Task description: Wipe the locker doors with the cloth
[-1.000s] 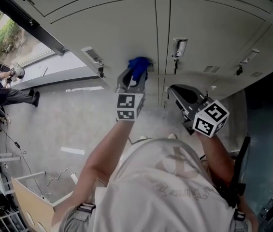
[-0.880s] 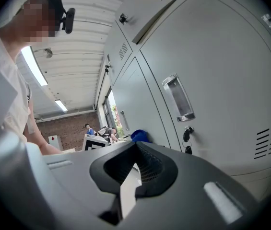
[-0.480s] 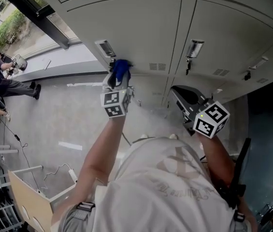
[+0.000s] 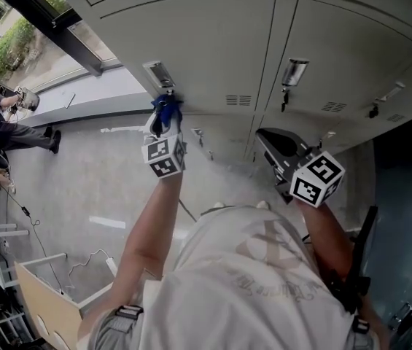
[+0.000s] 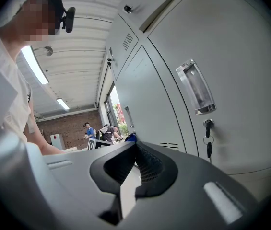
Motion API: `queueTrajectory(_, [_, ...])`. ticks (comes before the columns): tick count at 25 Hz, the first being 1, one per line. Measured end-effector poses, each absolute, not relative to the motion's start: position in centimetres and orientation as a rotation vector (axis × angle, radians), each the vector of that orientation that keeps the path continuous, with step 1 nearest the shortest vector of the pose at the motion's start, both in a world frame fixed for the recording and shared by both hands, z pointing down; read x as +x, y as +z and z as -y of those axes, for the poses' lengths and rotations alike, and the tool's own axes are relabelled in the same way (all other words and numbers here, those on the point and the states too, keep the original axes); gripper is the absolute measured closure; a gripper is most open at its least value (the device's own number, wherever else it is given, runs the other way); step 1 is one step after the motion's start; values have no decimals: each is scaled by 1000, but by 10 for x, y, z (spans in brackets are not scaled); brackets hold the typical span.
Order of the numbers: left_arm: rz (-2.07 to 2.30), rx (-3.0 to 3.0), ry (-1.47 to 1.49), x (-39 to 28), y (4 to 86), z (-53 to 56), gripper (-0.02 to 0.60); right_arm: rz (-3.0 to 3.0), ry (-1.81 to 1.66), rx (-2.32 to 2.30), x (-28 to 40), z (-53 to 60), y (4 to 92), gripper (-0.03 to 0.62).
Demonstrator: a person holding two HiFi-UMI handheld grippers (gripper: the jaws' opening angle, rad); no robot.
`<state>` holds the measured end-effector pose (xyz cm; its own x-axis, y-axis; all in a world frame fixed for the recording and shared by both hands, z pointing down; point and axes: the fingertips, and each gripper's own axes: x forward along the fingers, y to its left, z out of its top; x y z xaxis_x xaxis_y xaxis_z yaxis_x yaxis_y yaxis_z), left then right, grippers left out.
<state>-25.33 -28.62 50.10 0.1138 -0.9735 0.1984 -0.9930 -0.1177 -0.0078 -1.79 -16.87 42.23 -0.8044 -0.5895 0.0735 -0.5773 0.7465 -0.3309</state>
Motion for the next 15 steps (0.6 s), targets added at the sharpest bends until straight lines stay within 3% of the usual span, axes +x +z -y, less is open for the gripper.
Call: queueTrajectory(15, [1886, 2264, 226, -193, 519, 285, 440, -2890, -533, -1018, 5, 172, 423, 586])
